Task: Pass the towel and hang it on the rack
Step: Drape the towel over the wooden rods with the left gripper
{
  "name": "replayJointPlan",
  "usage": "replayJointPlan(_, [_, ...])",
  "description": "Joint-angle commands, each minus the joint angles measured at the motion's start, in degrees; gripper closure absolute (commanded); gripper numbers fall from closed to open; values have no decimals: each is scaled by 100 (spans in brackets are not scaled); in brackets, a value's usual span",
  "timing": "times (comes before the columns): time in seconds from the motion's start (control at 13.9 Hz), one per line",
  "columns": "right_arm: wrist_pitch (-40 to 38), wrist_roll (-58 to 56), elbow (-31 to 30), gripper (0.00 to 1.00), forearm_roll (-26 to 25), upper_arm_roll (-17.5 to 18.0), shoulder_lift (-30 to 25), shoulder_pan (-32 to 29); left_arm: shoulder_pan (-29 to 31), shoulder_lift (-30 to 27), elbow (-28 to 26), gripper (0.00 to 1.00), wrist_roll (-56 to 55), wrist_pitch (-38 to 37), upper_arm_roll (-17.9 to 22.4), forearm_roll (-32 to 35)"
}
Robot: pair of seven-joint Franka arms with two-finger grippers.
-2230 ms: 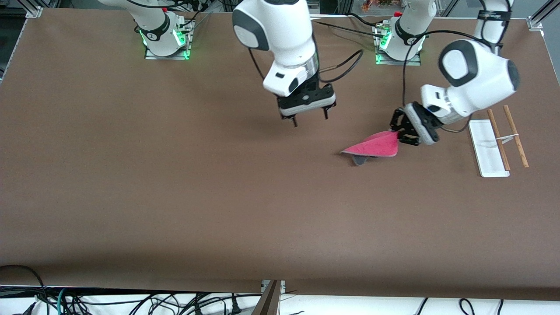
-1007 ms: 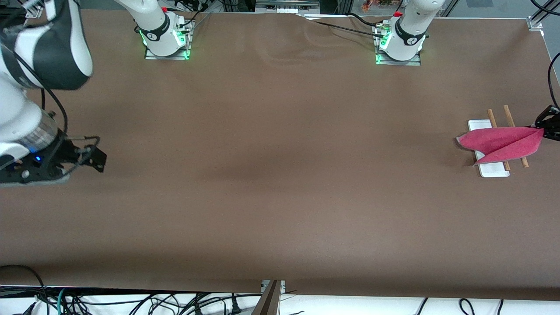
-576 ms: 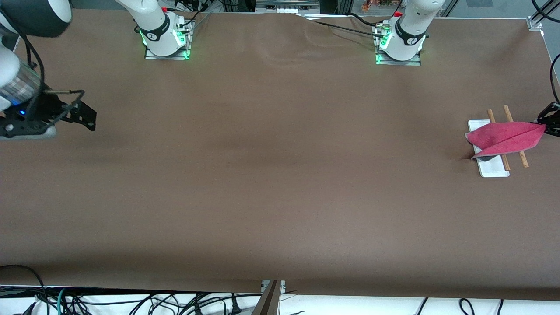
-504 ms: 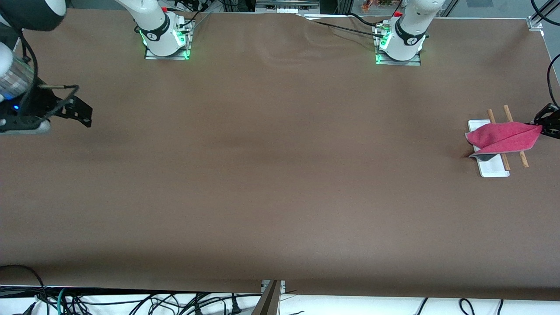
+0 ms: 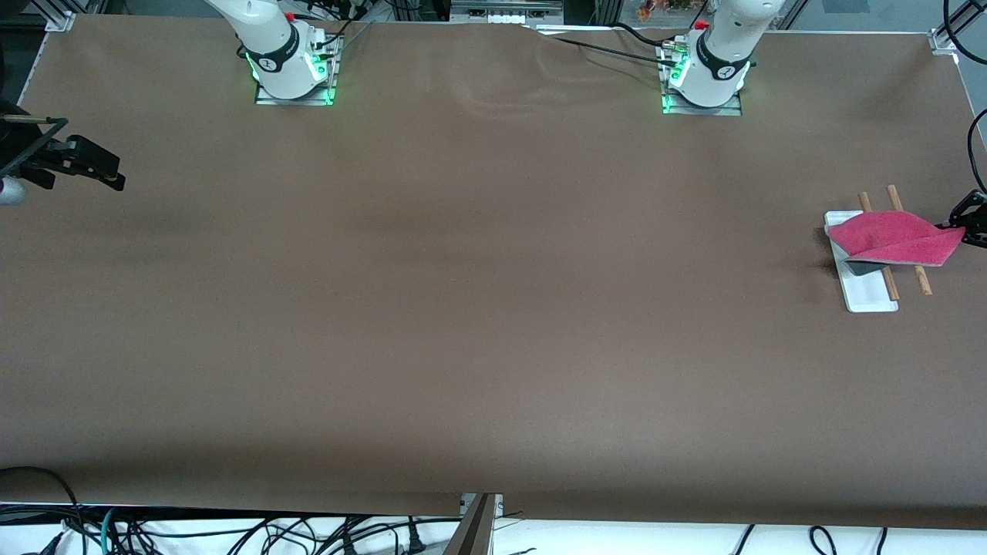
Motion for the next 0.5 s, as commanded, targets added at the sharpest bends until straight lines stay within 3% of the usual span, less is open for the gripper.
replayJointPlan(0.0, [-15,-180,-24,0,90,62,-12,-94,-10,146,206,93,150,-15,-35,124])
replayJointPlan(0.14, [11,-180,-6,0,98,62,6,-94,-19,154,215,49,133,20,-43,89])
replayJointPlan(0.22, [11,-162,-6,0,124,62,32,-94,-36,154,232,11,159,177,-43,89])
replayJointPlan(0.29, [37,-162,-6,0,133,62,41,-94,-36,154,293,0,289,326,-43,71])
replayJointPlan(0.43, [55,-162,11,0,142,62,94,-94,-158,215,565,0,519,380,-43,62])
